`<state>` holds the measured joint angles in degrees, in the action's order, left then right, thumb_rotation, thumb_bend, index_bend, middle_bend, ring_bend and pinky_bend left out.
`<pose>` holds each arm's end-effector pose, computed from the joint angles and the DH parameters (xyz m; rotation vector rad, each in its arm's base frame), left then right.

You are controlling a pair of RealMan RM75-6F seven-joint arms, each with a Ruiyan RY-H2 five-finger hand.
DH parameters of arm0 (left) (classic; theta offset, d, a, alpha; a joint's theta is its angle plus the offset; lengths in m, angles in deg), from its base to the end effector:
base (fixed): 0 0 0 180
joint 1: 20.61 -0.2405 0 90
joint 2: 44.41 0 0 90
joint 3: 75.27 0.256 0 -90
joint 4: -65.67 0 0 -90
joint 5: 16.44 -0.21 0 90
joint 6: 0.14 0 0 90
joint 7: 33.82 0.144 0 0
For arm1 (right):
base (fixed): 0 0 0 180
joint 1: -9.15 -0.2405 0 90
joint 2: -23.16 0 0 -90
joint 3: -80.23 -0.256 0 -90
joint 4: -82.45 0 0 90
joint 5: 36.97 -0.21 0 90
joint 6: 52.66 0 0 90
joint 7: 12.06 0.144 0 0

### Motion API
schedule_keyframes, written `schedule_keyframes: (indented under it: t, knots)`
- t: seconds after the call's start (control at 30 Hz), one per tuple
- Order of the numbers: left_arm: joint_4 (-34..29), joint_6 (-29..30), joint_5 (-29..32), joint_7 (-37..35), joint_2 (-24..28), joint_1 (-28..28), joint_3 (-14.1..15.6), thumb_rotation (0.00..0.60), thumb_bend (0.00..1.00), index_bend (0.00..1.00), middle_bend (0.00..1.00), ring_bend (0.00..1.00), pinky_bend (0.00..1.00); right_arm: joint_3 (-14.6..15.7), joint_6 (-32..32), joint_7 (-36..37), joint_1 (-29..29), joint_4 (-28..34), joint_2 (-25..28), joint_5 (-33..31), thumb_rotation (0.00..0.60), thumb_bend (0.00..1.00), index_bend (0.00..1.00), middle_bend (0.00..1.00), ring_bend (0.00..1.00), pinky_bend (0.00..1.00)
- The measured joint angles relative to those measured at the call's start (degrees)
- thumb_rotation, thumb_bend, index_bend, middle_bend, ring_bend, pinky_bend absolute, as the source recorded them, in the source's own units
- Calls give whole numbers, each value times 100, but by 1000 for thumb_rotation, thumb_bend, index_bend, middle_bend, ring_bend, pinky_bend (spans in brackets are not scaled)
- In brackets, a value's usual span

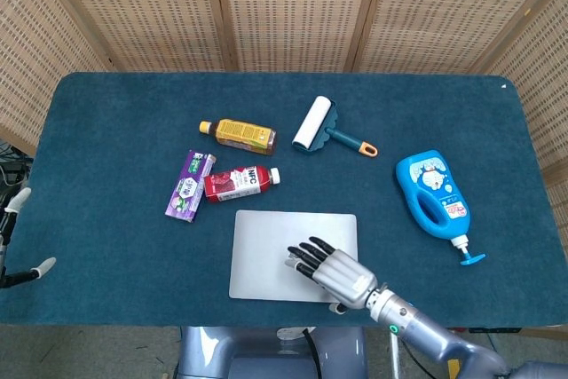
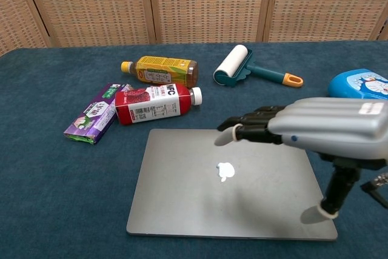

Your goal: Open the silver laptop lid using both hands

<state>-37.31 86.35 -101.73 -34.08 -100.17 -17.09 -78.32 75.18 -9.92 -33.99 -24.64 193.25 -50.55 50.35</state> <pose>-0.2875 0.1725 0.1914 -1.3407 -0.9335 -0.9390 -0.1165 -0.2264 0.0065 2.3901 -0.8045 0.9189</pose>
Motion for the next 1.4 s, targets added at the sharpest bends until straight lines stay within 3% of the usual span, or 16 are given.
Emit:
schedule_keyframes:
  t: [0.23, 0.5, 1.0, 1.4]
  knots:
    - [11, -114, 104, -9, 1, 56, -30, 600, 0, 0, 0, 0, 0, -63, -153, -970, -406, -402, -878, -726, 600, 230, 154, 5, 0, 0]
    - [4, -172, 155, -17, 10, 91, -45, 600, 0, 0, 0, 0, 0, 68, -161, -1504, -710, -774, -1394, -1233, 600, 231, 158, 14, 0, 0]
    - [-6, -271, 250, -32, 21, 149, -70, 600, 0, 0, 0, 0, 0, 311, 289, -2014, -921, -1276, -2177, -1633, 600, 278, 159, 23, 0, 0]
    - [-10, -298, 270, -135, 64, 163, -74, 600, 0, 0, 0, 0, 0, 446, 472, -1929, -991, -1586, -2488, -1662, 600, 338, 159, 25, 0, 0]
